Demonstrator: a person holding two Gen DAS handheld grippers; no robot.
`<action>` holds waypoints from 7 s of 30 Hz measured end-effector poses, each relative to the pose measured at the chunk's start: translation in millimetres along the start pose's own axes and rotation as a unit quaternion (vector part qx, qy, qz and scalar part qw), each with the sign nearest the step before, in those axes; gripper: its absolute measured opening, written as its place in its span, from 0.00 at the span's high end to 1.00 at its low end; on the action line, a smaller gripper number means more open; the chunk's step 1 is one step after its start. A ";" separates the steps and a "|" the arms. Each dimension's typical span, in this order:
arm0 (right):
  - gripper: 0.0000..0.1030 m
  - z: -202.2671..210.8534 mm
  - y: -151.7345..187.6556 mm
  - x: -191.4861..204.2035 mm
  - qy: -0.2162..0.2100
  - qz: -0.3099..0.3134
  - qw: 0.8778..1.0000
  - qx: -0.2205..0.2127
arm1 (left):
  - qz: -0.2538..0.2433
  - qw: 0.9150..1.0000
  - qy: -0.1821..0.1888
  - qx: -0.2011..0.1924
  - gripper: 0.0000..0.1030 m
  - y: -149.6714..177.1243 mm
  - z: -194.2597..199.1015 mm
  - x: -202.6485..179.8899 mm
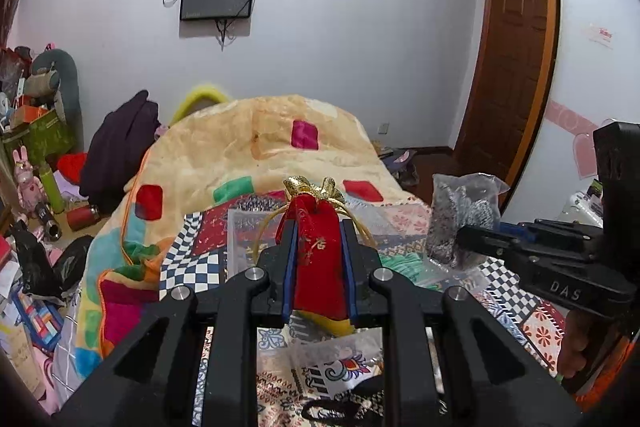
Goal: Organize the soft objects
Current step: 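Release the red pouch and grey mesh bag into the clear box, then grasp the black beaded pouch with the left tool while the right tool grasps the white pouch, then lower the black pouch and white pouch into the clear box and release, then grasp the floral scarf with the left tool while the right tool grasps the beaded cord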
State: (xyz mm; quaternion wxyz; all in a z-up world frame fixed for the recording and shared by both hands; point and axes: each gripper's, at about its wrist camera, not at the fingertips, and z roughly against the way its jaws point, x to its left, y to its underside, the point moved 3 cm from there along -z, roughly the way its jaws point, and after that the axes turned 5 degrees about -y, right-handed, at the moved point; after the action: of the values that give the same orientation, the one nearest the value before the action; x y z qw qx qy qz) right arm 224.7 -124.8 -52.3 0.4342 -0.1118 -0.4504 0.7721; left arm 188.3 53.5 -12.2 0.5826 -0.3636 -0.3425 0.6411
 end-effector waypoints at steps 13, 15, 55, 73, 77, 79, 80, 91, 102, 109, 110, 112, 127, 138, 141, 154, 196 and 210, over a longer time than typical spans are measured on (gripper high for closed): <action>0.84 -45.2 10.1 -8.1 0.006 -0.008 0.997 0.078 | -0.001 0.995 -0.014 0.094 0.81 36.0 -70.0 0.7; 0.84 -48.6 12.5 -8.5 0.007 -0.007 0.996 0.086 | -0.003 0.995 -0.012 0.099 0.80 38.3 -73.1 -0.8; 0.49 -10.6 80.4 12.8 -0.052 0.008 0.991 0.127 | -0.001 0.993 0.020 0.115 0.06 89.1 9.2 -5.6; 0.88 31.8 78.9 -12.8 -0.023 -0.035 0.996 0.074 | -0.041 0.979 0.089 0.180 0.07 123.8 -11.8 -73.3; 0.88 40.6 77.2 -18.2 -0.019 -0.042 0.997 0.063 | -0.052 0.976 0.100 0.185 0.35 125.2 -20.1 -80.5; 0.88 43.7 75.7 -19.0 -0.016 -0.042 0.997 0.058 | -0.049 0.977 0.099 0.182 0.44 125.0 -21.3 -79.2; 0.88 44.7 75.1 -19.3 -0.016 -0.042 0.997 0.056 | -0.051 0.978 0.098 0.179 0.52 124.6 -20.2 -78.7; 0.88 50.3 72.8 -15.1 -0.020 -0.036 0.998 0.048 | -0.036 0.985 0.099 0.137 0.77 101.4 4.5 -59.8; 0.88 62.5 64.2 -6.5 -0.027 -0.025 0.999 0.027 | 0.012 0.990 0.101 0.100 0.77 71.0 29.3 -23.2; 0.88 64.7 57.7 -6.8 -0.028 -0.025 0.999 0.016 | 0.019 0.994 0.084 0.074 0.77 57.1 36.1 -12.9; 0.88 65.0 55.6 -6.7 -0.027 -0.024 0.999 0.014 | 0.019 0.994 0.084 0.069 0.77 54.1 37.4 -13.0; 0.88 66.1 51.3 -6.2 -0.025 -0.022 0.999 0.008 | 0.014 0.995 0.080 0.054 0.77 44.8 39.9 -14.3; 0.88 39.1 0.5 -16.9 -0.008 -0.029 0.999 -0.035 | 0.003 0.999 0.031 0.009 0.77 -4.4 3.0 -11.3; 0.88 -23.9 0.7 -22.1 0.017 -0.032 0.999 0.019 | 0.017 0.998 0.007 0.056 0.77 10.5 -62.7 -6.3; 0.88 -36.8 6.8 -20.8 0.020 -0.030 0.999 0.040 | 0.015 0.997 0.008 0.075 0.77 17.8 -76.5 -6.7; 0.75 -41.1 22.1 -11.7 0.029 -0.005 0.996 0.090 | -0.015 0.994 -0.007 0.106 0.54 32.2 -75.3 -6.7; 0.64 -62.7 79.9 38.4 -0.033 0.011 0.986 0.163 | -0.057 0.983 0.030 0.171 0.73 143.3 -11.9 -9.4; 0.93 -69.1 81.9 40.0 -0.010 0.042 0.986 0.161 | -0.052 0.986 0.030 0.154 0.94 141.4 -2.1 -5.3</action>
State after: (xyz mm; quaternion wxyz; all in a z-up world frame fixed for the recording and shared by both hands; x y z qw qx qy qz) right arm 193.1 -70.3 -147.8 0.4090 -0.0519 -0.3190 0.8534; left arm 120.0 36.0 -134.9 0.6743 -0.2702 -0.2409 0.6437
